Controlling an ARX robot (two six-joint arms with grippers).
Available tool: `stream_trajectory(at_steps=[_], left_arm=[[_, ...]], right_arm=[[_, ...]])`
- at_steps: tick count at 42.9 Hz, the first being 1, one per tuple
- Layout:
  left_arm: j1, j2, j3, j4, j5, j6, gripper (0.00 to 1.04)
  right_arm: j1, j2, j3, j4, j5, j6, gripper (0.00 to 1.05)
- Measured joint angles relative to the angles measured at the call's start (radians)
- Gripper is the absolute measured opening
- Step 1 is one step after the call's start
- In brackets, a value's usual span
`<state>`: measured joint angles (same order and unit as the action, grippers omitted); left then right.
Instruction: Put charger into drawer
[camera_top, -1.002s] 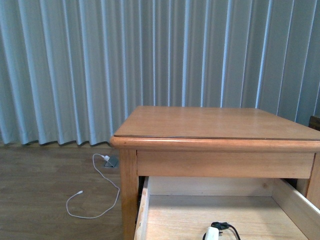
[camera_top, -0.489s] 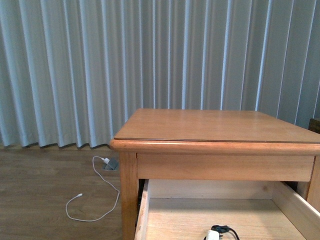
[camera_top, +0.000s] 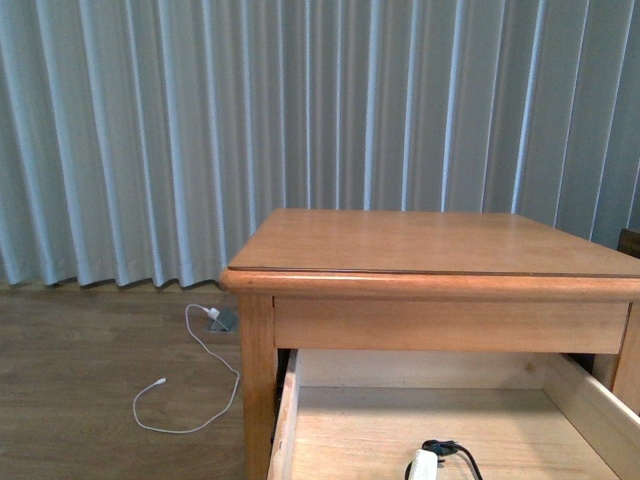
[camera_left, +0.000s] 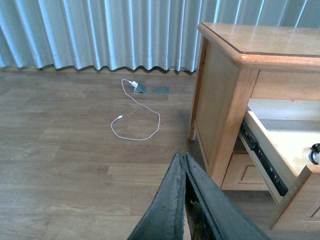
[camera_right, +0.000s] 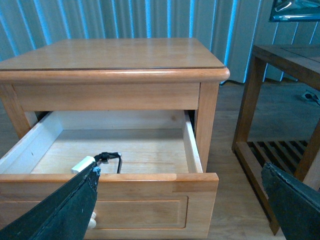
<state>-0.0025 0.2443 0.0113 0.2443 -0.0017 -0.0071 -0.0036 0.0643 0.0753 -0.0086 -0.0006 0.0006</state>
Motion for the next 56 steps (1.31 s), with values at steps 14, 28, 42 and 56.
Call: stream_trajectory(at_steps=[14,28,42,56], left_arm=[[0.000,-0.192,0.000,-0.221,0.002,0.000,0.04],[0.000,-0.240,0.000,-0.243,0.002,0.001,0.04],[0.000,-0.240,0.000,-0.244,0.002,0.000,0.42],[0.000,-0.240,0.000,-0.244,0.002,0.000,0.99]], right_arm=[[0.000,0.000,0.000,0.000,0.000,0.000,0.96],[0.000,0.000,0.000,0.000,0.000,0.000,0.96],[0.103,0.390,0.087,-0.084,0.036,-0.043,0.96],[0.193,1.009,0.195,0.228,-0.023,0.013,0.96]])
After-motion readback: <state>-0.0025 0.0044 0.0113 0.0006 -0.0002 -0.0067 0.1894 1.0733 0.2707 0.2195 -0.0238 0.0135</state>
